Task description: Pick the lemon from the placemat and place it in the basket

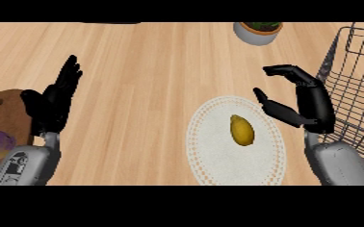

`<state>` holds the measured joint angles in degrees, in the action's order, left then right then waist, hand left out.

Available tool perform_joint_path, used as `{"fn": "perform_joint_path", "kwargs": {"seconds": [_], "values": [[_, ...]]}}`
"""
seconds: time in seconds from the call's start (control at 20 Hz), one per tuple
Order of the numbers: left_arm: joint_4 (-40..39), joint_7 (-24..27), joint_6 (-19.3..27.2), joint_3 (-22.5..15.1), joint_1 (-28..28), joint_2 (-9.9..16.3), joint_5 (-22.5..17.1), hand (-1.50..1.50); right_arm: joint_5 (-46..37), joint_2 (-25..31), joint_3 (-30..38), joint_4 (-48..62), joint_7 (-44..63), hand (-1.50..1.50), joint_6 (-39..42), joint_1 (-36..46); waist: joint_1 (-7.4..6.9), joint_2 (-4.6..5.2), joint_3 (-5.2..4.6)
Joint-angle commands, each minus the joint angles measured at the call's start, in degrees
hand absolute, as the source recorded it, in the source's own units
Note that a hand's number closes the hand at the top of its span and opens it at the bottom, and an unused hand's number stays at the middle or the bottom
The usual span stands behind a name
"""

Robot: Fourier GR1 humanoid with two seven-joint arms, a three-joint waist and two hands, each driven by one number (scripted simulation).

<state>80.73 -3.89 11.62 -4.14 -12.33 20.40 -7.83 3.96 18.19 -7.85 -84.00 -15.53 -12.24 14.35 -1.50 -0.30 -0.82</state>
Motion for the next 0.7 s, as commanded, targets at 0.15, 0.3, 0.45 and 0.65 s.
{"fn": "perform_joint_path", "kwargs": {"seconds": [0.15,0.3,0.45,0.65], "values": [[0.9,-3.3,0.0,1.9,-0.3,0.7,-1.6,0.0,-18.8,-2.0,-1.2,4.4,12.6,-1.5,-21.7,2.8,1.23,0.1,0.62],[1.4,-2.6,0.3,2.8,1.4,1.3,-1.1,0.0,-25.7,1.7,-3.9,-2.6,26.5,-1.5,-22.0,1.5,2.24,-0.36,0.56],[1.0,-2.1,0.5,2.7,2.4,0.5,-1.3,0.0,-26.4,10.5,-5.2,-3.0,39.1,-1.5,-7.8,5.3,2.01,-0.34,0.41],[1.1,-3.2,1.0,2.3,1.2,0.3,-0.9,0.0,-22.3,17.8,-10.2,-5.7,46.0,-1.5,10.0,3.5,2.76,-0.47,0.38]]}}
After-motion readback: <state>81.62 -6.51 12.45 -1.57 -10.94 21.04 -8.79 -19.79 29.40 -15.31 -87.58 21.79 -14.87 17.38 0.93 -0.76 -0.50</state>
